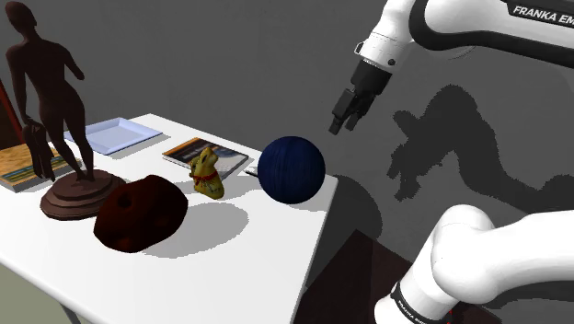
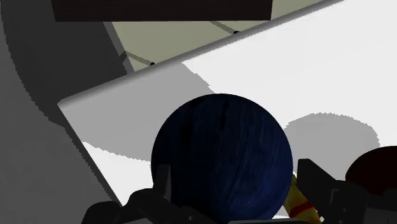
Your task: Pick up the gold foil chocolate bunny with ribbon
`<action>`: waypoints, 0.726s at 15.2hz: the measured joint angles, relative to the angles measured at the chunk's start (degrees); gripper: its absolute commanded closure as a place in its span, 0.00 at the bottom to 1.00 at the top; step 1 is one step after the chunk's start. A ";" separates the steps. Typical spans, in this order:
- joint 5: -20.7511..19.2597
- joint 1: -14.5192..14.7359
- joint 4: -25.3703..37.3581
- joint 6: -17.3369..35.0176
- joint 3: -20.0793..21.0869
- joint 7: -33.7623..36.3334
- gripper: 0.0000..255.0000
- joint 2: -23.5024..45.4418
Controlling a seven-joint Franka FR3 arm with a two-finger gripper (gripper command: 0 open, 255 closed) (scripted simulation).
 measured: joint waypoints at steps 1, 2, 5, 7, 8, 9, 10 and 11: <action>0.00 0.00 0.00 0.00 0.00 0.00 0.00 0.00; 0.22 0.13 0.56 0.16 0.56 0.63 0.00 1.02; 0.90 0.52 3.76 1.10 2.85 3.38 0.00 6.98; 1.41 0.91 6.62 1.25 4.92 5.98 0.00 11.35; 1.47 0.97 8.37 1.10 5.65 7.01 0.00 13.69; 1.47 1.01 10.22 1.17 6.36 7.99 0.00 16.29; 1.54 1.15 11.65 1.12 7.22 9.20 0.00 18.43; 1.51 1.25 13.71 0.95 8.04 10.43 0.00 21.05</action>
